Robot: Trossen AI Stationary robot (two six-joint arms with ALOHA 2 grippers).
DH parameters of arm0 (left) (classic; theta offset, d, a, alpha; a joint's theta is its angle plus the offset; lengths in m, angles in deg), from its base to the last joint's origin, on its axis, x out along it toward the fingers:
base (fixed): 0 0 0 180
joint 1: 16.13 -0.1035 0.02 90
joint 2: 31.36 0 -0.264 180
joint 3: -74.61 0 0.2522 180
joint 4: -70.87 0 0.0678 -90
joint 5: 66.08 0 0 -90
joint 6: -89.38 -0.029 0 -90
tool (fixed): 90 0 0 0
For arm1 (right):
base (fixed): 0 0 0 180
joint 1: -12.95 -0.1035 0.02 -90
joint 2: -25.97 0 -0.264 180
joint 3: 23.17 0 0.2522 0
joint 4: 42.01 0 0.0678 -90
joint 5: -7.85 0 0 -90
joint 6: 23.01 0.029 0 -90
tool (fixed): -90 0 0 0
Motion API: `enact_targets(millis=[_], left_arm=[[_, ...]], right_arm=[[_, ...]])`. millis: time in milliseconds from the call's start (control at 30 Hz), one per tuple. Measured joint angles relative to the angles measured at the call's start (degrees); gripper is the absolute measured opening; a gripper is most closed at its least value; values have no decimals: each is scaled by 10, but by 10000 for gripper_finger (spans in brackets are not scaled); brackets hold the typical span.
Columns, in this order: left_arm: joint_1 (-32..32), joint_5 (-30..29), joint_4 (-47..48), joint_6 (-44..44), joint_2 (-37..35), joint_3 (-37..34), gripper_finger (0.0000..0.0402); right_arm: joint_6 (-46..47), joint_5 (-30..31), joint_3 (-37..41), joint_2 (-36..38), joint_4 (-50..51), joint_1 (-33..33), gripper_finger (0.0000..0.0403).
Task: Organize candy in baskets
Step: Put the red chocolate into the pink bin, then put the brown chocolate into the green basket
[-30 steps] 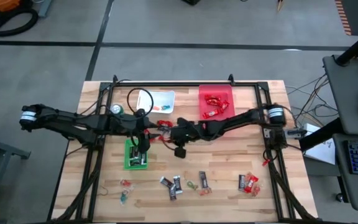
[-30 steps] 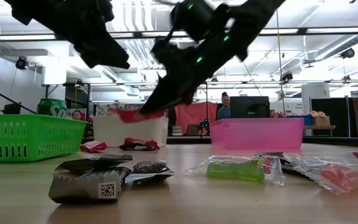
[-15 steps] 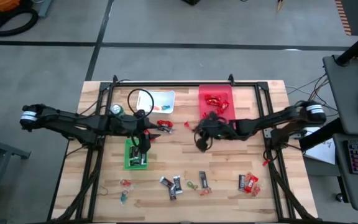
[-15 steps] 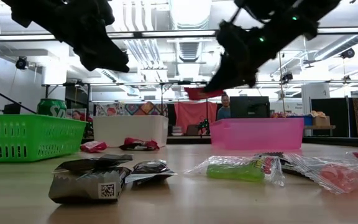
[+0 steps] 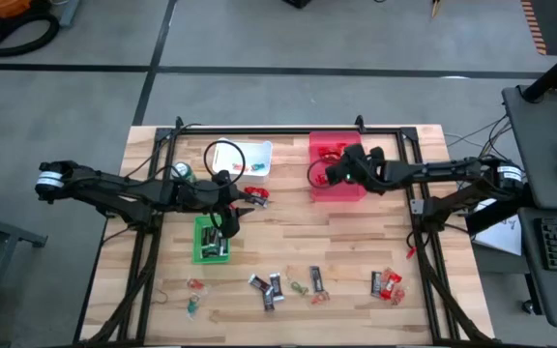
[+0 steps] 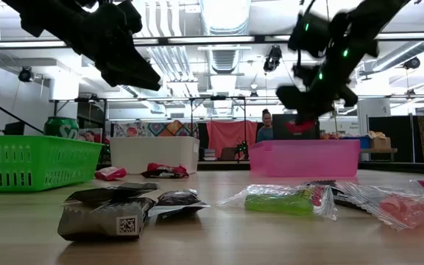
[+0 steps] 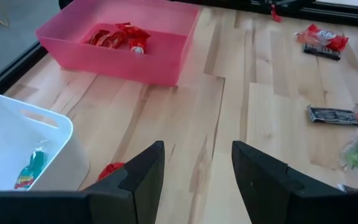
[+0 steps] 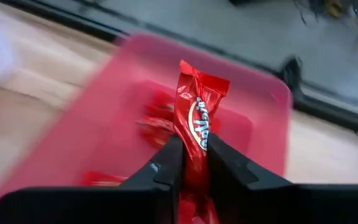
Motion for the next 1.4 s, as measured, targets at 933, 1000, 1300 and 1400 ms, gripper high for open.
enact_targets(millis=[933, 1000, 1300, 1400], left_arm=[[1, 16, 114, 111, 21, 32, 171], [1, 1, 129, 125, 36, 47, 171], [3, 0, 157, 80, 69, 61, 171], [4, 0, 163, 81, 52, 62, 171]], right_arm=[[-59, -209, 2, 2, -162, -100, 157], [-70, -209, 2, -1, -193, -117, 157], [-120, -225, 2, -82, -307, -154, 156], [-137, -244, 2, -130, -367, -153, 158]])
